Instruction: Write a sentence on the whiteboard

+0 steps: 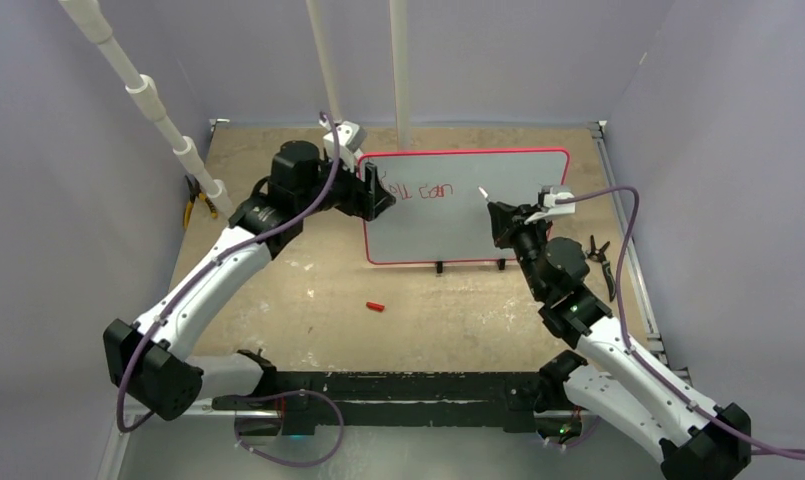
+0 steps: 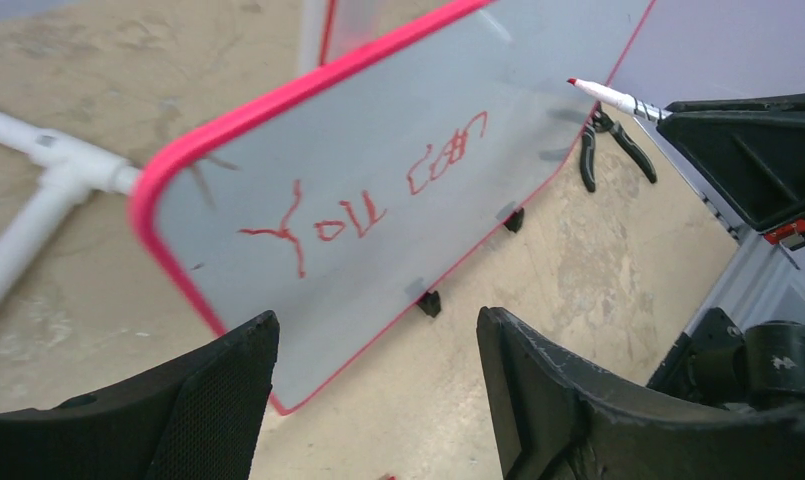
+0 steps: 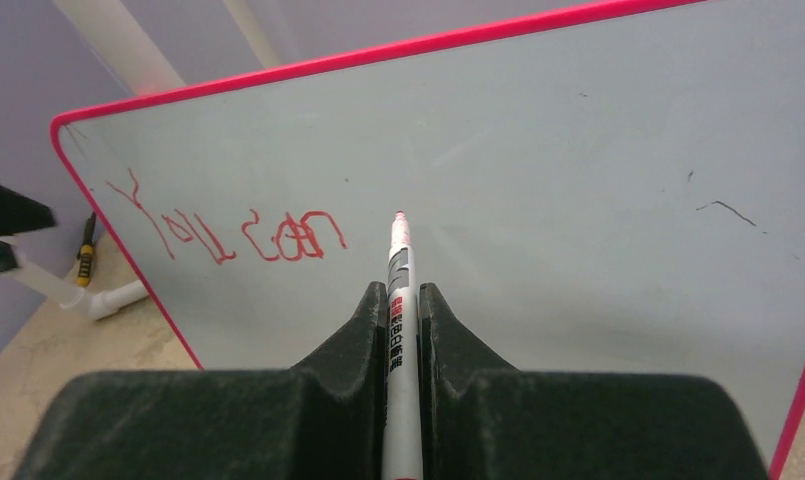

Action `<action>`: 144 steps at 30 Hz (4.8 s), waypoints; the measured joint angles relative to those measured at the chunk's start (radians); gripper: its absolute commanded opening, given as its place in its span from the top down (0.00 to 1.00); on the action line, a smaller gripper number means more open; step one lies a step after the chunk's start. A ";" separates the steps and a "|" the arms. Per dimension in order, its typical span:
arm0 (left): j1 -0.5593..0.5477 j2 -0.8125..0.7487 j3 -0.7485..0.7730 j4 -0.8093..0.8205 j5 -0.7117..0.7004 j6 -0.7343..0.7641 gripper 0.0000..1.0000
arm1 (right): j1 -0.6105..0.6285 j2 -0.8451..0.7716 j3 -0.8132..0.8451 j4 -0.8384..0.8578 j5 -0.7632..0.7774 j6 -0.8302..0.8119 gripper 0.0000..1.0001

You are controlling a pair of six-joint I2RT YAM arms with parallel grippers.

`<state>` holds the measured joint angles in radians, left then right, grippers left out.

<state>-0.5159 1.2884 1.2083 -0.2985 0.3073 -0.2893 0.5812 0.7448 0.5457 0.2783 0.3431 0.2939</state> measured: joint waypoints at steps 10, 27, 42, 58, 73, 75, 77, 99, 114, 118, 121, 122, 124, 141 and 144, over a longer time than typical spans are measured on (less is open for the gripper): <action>0.125 -0.174 -0.101 0.101 -0.145 0.051 0.29 | -0.085 0.008 -0.027 0.058 -0.096 -0.008 1.00; 0.168 -0.073 -0.225 0.232 0.019 0.045 0.52 | -0.104 0.082 -0.036 0.127 -0.153 -0.010 1.00; 0.168 -0.038 -0.225 0.283 0.065 0.040 0.63 | -0.105 0.132 -0.036 0.148 -0.183 -0.033 1.00; 0.168 -0.027 -0.225 0.283 0.078 0.039 0.68 | -0.105 0.099 -0.036 0.075 -0.122 -0.025 1.00; 0.168 -0.027 -0.225 0.283 0.083 0.039 0.69 | -0.105 0.128 -0.036 0.074 -0.156 -0.034 1.00; 0.168 -0.027 -0.225 0.283 0.083 0.039 0.69 | -0.105 0.133 -0.036 0.078 -0.162 -0.036 1.00; 0.168 -0.027 -0.225 0.283 0.083 0.039 0.69 | -0.105 0.134 -0.036 0.082 -0.172 -0.038 1.00; 0.169 -0.025 -0.240 0.290 0.082 0.039 0.75 | -0.105 0.034 -0.035 0.081 -0.124 -0.027 1.00; 0.169 -0.009 -0.241 0.302 0.083 0.039 0.78 | -0.105 0.086 -0.035 0.106 -0.124 -0.034 1.00; 0.169 -0.006 -0.242 0.304 0.084 0.039 0.79 | -0.105 0.090 -0.035 0.116 -0.124 -0.034 1.00; 0.169 -0.006 -0.242 0.304 0.084 0.039 0.80 | -0.105 0.102 -0.034 0.124 -0.123 -0.034 1.00; 0.169 -0.006 -0.242 0.304 0.084 0.039 0.80 | -0.105 0.105 -0.035 0.126 -0.123 -0.034 1.00; 0.169 -0.006 -0.242 0.304 0.084 0.039 0.81 | -0.105 0.108 -0.034 0.131 -0.121 -0.034 1.00; 0.169 -0.006 -0.242 0.304 0.083 0.039 0.81 | -0.105 0.113 -0.035 0.134 -0.098 -0.033 1.00; 0.169 -0.006 -0.242 0.304 0.083 0.039 0.82 | -0.105 0.113 -0.035 0.130 -0.098 -0.033 1.00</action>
<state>-0.3470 1.2819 0.9665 0.0059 0.3904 -0.2501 0.4767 0.8574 0.5110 0.4084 0.2455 0.2611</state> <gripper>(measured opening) 0.190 0.115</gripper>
